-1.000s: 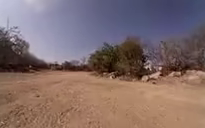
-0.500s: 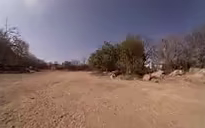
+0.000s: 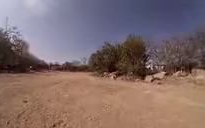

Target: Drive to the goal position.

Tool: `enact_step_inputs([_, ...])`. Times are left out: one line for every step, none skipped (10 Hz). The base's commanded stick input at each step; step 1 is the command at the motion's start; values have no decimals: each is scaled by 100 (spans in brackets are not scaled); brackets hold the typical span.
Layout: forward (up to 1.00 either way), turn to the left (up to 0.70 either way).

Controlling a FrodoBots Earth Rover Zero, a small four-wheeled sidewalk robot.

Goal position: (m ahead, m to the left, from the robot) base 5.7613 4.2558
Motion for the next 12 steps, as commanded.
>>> enact_step_inputs([50,0])
enact_step_inputs([50,0])
enact_step_inputs([50,0])
enact_step_inputs([50,0])
enact_step_inputs([50,0])
enact_step_inputs([50,0])
enact_step_inputs([50,0])
enact_step_inputs([50,0])
enact_step_inputs([50,0])
enact_step_inputs([50,0])
enact_step_inputs([50,0])
enact_step_inputs([50,0])
